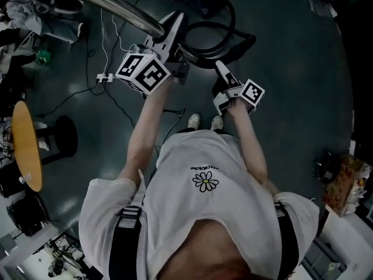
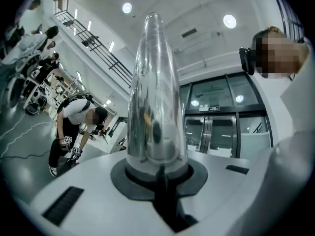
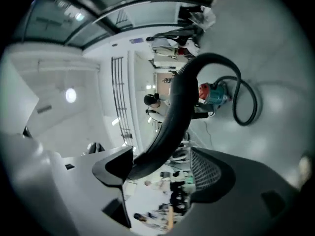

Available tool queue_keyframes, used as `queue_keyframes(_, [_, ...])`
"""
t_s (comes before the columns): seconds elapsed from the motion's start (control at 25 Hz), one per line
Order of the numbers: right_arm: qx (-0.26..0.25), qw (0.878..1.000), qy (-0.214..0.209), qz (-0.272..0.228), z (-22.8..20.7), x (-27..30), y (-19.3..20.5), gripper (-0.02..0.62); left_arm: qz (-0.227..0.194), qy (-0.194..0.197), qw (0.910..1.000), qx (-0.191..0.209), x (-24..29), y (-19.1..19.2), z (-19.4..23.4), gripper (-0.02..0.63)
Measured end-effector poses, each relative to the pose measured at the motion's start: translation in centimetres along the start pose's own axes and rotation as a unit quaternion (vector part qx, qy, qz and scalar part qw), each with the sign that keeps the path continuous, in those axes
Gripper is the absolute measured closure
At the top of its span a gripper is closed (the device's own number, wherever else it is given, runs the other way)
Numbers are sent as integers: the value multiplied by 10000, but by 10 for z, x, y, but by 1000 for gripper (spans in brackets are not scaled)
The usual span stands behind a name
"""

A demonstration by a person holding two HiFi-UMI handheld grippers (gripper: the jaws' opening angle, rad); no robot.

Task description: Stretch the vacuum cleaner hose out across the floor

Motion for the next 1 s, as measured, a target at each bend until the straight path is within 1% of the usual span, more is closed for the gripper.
queue_keyframes(0.04, [287,9993,-241,-39,6,9,3,249,-72,11,9999,-98,-3,-4,2,557])
queue_keyframes(0.08, [460,9979,-461,-44,13,18,7,249,-126,26,9997,-192,-7,-6,3,558])
queue_keyframes(0.16, [656,9938,-896,44,30,36,15,249,-185,60,9991,-372,-14,-6,6,560])
queue_keyframes(0.24, [1031,9855,-1343,128,44,52,24,249,-195,79,9987,-463,-22,-5,9,560])
queue_keyframes(0.32, [1542,9750,-1602,65,50,62,29,250,-188,146,9988,-424,-28,-6,12,560])
queue_keyframes(0.36, [1769,9699,-1673,-28,50,63,30,255,-181,255,9987,-398,-30,-8,11,560])
queue_keyframes(0.4, [1964,9652,-1716,-173,49,61,29,304,-174,427,9982,-391,-31,-9,8,560])
queue_keyframes(0.44, [2112,9611,-1746,-350,48,59,28,387,-163,640,9970,-401,-32,-11,4,560])
queue_keyframes(0.48, [2205,9577,-1775,-512,48,57,26,425,-151,862,9953,-419,-34,-12,2,560])
queue_keyframes(0.56, [2260,9545,-1814,-699,50,55,23,441,-153,1214,9914,-456,-38,-14,1,560])
queue_keyframes(0.6, [2266,9537,-1829,-755,51,54,21,447,-170,1308,9901,-471,-41,-14,1,558])
queue_keyframes(0.68, [2285,9513,-1884,-857,55,52,15,460,-227,1362,9892,-501,-46,-13,3,558])
queue_keyframes(0.8, [2254,9499,-1933,-980,58,51,6,474,-365,1335,9886,-594,-52,-10,8,557])
queue_keyframes(0.88, [2238,9495,-1940,-1038,60,50,0,480,-357,1322,9885,-643,-54,-6,11,550])
queue_keyframes(0.92, [2239,9490,-1950,-1059,61,49,-3,483,-258,1327,9888,-636,-55,-2,11,545])
queue_keyframes(0.96, [2234,9486,-1962,-1081,63,47,-7,486,-67,1353,9890,-592,-55,2,10,537])
queue_keyframes(1.0, [2217,9485,-1973,-1110,64,45,-12,488,222,1408,9885,-505,-55,9,8,526])
Point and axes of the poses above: the fingertips, and each gripper's own axes: x forward along the fingers, z to its left, y out of its underside, the point moved 2 cm from there along -x, backward along the fingers, and after that the axes turned 3 degrees about y, right-handed, at the moved point
